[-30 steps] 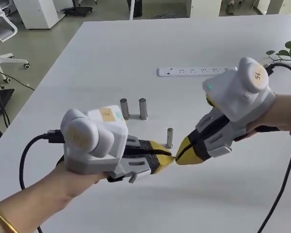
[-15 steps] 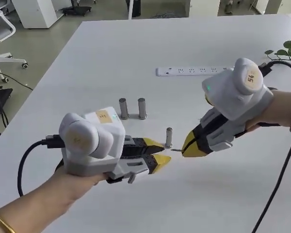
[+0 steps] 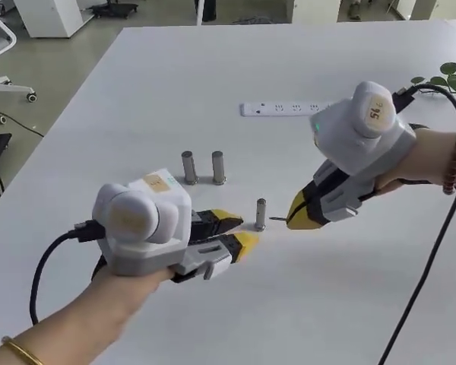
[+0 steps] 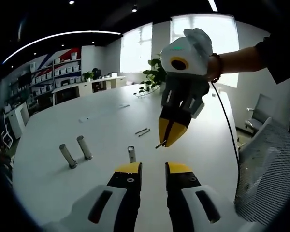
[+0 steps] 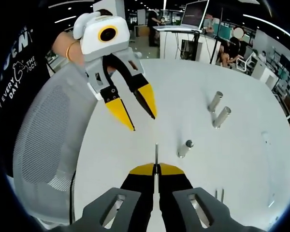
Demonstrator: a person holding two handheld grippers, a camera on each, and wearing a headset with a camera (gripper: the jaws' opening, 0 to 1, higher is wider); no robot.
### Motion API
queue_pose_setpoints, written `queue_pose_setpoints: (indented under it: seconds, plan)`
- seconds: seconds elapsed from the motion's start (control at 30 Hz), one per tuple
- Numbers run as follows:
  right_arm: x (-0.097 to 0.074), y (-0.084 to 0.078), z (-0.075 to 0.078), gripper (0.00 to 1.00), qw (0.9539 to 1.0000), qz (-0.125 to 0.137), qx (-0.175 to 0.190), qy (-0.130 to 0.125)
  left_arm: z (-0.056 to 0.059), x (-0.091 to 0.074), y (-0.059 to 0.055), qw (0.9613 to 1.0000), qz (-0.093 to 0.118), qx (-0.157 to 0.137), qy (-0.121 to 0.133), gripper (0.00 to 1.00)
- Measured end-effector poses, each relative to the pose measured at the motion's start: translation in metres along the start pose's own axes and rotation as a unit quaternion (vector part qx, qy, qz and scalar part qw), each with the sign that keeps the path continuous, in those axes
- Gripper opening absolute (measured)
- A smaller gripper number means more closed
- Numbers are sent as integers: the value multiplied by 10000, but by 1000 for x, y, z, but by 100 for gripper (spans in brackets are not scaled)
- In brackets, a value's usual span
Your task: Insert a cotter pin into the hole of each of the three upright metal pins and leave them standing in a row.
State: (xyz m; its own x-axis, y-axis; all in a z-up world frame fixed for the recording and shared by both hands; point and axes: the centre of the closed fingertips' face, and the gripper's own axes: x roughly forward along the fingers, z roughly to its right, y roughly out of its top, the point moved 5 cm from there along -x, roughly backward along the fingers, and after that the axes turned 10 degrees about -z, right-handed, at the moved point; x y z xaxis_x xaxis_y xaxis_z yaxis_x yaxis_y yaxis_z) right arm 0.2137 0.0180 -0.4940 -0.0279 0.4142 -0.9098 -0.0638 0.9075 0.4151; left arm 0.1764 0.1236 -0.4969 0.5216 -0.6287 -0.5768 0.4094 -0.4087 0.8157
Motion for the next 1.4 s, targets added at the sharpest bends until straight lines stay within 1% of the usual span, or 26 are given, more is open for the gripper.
queue_pose_setpoints:
  seconds: [0.13,0.23,0.37,0.43,0.57,0.73,0.77,0.83,0.97,1.03,1.07,1.13,1.2,1.4]
  plan:
    - [2,-3,7,0,9999,-108,55,-30,-7,8,0,9998,-3,-22,201,18]
    - [4,-6,13,0,9996,-227,108,-86,-11,15,-2,9993,-9,-183,323,18]
    - [6,-10,23,0,9993,-324,128,-130,-14,26,-5,9985,-104,-264,467,20]
    - [6,-11,26,0,9992,-342,155,-125,-16,32,-6,9980,-104,-344,515,20]
    - [9,-12,32,0,9991,-385,158,-119,-24,43,-10,9966,-223,-383,689,20]
    - [16,-15,40,0,9987,-494,115,-85,-32,56,-14,9956,-311,-508,721,20]
    - [18,-17,45,0,9985,-530,94,-95,-33,58,-14,9956,-311,-518,716,20]
    - [21,-17,47,0,9984,-550,76,-67,-35,62,-13,9958,-286,-508,709,20]
    - [25,-16,50,0,9984,-562,32,-4,-37,69,-11,9960,-256,-521,681,20]
    - [28,-18,54,0,9983,-576,20,7,-37,72,-12,9959,-264,-548,676,20]
    - [29,-18,56,0,9983,-587,-3,15,-37,74,-12,9957,-288,-551,687,20]
    - [29,-17,55,0,9983,-581,1,10,-38,79,-15,9952,-423,-450,759,20]
    - [29,-17,56,0,9984,-562,24,-6,-37,83,-15,9951,-453,-440,755,20]
    - [30,-15,59,0,9982,-588,12,-66,-37,85,-13,9952,-376,-460,771,16]
